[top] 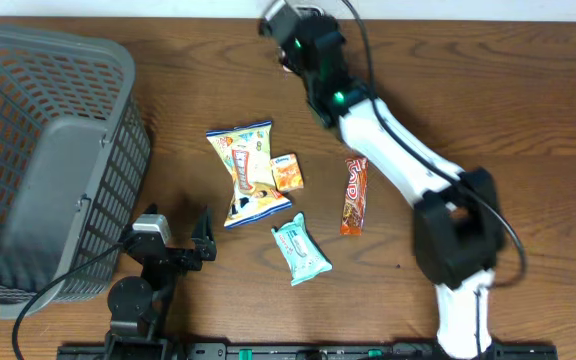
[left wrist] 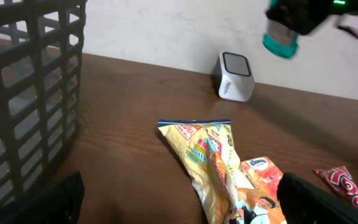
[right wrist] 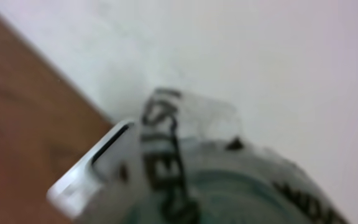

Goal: Scan the item barcode

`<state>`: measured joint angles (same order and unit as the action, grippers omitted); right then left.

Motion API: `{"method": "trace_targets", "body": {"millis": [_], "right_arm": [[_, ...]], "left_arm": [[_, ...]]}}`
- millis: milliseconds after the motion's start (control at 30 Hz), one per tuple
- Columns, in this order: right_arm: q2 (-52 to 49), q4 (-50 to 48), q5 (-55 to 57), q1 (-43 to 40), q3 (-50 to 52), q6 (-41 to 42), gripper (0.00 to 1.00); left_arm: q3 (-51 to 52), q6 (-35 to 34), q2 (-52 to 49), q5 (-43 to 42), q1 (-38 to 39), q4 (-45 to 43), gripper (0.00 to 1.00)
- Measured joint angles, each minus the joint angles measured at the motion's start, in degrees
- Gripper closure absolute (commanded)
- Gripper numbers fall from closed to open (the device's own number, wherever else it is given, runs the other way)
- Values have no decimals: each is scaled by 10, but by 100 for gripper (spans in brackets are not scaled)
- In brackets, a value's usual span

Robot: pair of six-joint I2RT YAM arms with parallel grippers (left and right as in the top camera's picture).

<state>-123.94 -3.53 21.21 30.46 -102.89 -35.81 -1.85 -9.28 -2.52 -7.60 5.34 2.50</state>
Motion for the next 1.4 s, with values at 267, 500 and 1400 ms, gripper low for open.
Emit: {"method": "trace_targets", "body": {"millis": [267, 500, 1400], "right_arm": [[-215, 0, 90, 0, -261, -113, 85], [-303, 5, 141, 0, -320, -181, 83], [-237, 451, 260, -99, -332, -62, 94]], "left_arm": [[0, 0, 0, 0, 0, 0, 2], [0, 0, 0, 0, 0, 0, 2], [0, 0, 0, 0, 0, 0, 2]]}}
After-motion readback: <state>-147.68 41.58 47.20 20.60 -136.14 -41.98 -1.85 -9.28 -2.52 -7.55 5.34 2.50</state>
